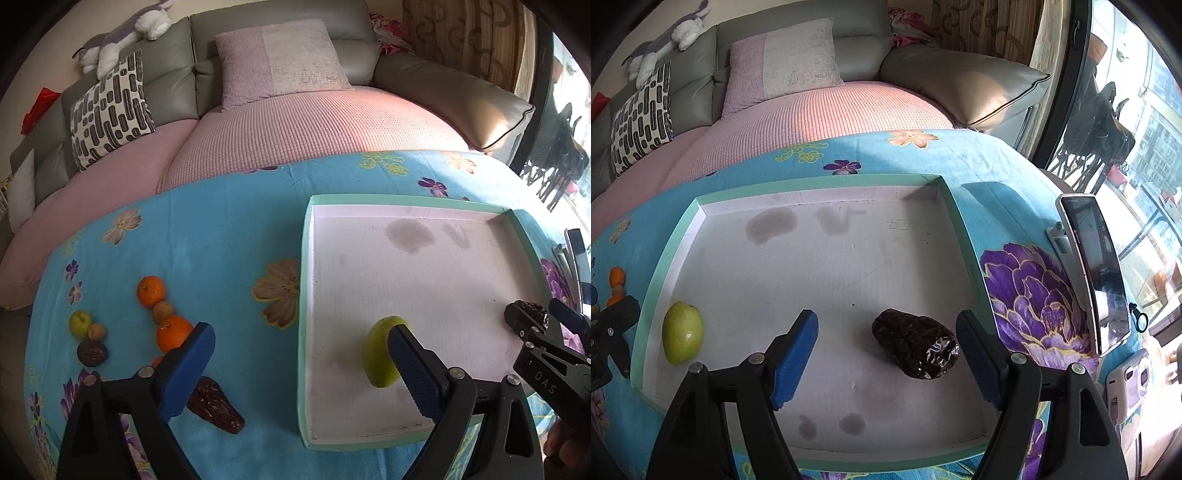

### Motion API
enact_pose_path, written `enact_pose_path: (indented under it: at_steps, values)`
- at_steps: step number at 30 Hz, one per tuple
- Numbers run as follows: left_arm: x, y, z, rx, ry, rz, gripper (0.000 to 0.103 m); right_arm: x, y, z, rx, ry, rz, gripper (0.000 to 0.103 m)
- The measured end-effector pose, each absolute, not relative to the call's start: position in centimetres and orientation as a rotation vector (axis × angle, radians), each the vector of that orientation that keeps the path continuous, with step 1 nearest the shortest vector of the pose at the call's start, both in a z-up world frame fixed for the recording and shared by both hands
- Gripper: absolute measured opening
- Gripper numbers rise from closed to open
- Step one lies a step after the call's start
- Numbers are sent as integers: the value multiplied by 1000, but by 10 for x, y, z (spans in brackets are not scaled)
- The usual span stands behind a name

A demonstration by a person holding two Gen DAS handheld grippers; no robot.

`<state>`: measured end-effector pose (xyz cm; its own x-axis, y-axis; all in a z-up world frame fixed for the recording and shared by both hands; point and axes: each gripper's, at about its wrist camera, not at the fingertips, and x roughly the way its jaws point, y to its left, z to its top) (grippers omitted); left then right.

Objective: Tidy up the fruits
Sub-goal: 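Open both grippers to release the date and pear in the tray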

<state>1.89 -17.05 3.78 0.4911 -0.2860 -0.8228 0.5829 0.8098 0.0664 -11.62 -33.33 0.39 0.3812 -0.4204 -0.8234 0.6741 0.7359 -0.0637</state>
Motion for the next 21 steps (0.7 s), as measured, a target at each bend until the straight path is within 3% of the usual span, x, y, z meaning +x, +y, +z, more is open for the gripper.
enact_pose_path:
  at_steps: [2,7,11,21]
  values:
    - [26,-161,35,356,913,-503,98,-113,-330,2,288,953,-706,86]
    - [43,-139,26,343,923,-420,103,-105,-322,0,243,961,-690,87]
    - [54,-124,21,344,915,-372,103,-102,-319,-2,256,945,-667,96]
    - [82,-82,19,274,913,-304,103,-93,-301,4,267,873,-631,96]
